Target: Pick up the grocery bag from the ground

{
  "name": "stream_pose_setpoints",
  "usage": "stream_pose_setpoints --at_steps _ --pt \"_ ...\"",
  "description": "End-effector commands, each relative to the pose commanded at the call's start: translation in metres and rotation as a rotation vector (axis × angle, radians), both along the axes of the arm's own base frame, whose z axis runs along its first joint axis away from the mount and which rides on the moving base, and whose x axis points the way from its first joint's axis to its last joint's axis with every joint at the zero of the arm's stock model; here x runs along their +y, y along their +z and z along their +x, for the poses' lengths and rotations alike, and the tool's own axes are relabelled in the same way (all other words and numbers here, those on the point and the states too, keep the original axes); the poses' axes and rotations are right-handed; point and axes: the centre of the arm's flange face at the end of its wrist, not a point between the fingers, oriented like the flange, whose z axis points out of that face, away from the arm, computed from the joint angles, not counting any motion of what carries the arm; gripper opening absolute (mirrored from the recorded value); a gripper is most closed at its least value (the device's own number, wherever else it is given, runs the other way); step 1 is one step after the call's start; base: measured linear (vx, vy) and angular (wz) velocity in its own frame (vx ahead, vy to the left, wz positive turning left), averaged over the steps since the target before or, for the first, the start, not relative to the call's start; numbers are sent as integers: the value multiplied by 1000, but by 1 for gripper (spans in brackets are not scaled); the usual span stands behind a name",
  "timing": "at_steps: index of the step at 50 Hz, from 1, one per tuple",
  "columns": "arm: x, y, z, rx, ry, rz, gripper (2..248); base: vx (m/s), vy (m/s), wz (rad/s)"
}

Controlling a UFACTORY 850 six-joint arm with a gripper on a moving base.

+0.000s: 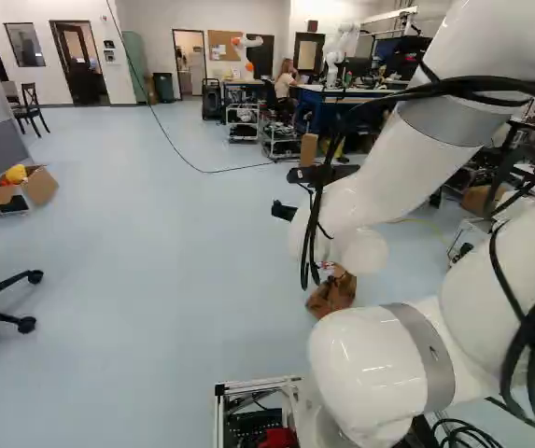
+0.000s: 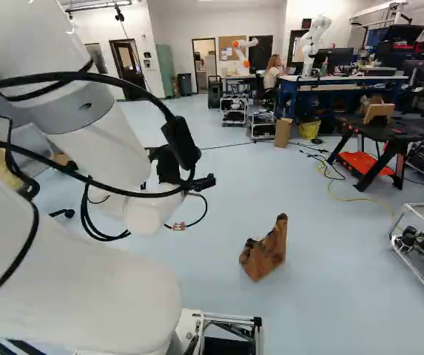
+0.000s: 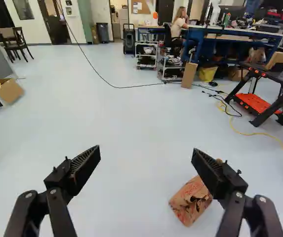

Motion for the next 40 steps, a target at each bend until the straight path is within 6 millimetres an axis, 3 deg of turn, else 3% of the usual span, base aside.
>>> stream_pose_setpoints --at_steps 20,40 --pt "0 0 0 0 0 0 247 210 -72 -199" --pt "0 0 0 0 0 0 247 247 -53 -52"
